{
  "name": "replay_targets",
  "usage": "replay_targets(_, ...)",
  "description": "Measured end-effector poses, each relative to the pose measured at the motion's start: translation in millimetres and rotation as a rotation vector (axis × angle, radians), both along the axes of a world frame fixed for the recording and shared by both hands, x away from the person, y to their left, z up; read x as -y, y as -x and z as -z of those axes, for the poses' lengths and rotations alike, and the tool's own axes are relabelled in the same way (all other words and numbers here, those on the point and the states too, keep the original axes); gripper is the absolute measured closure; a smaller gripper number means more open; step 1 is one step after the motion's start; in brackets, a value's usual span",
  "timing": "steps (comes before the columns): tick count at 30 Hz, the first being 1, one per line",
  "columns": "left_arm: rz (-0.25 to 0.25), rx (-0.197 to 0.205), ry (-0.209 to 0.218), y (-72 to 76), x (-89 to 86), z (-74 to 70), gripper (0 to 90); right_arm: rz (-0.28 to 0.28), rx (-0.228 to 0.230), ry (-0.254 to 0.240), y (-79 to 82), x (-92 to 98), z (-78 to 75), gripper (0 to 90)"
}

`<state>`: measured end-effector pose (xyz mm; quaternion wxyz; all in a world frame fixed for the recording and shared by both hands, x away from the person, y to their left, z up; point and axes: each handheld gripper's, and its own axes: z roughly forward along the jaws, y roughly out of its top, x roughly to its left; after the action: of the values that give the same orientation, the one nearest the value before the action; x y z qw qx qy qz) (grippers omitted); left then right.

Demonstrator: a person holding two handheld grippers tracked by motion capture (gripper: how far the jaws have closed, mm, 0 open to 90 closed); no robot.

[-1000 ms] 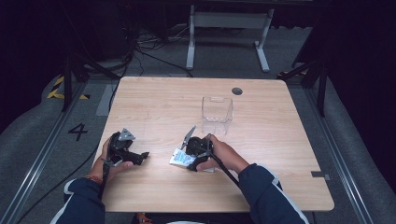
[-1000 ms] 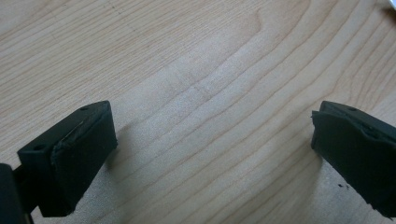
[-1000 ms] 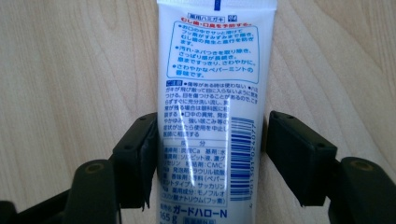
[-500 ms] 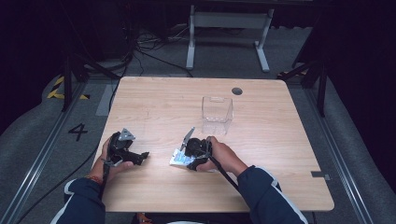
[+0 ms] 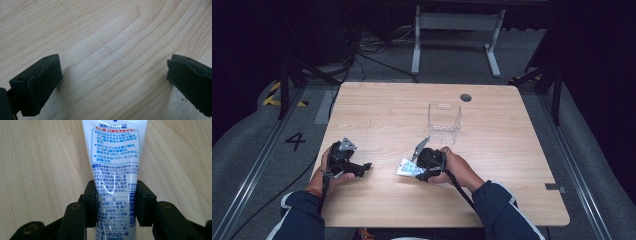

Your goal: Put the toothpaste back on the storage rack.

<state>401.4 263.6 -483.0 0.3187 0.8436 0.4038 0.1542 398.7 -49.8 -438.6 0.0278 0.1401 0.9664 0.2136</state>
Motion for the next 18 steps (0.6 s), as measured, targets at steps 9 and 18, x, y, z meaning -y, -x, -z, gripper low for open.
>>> replay_targets(9,-0.001,0.000,0.001,0.0,0.1,0.0,0.4,0.020,0.001,-0.130,-0.2,26.5,-15.2,61.4)
replay_targets(18,-0.001,0.000,0.001,0.0,0.1,0.0,0.4,0.075,0.033,-0.202,-0.6,51.1,-28.2,61.8)
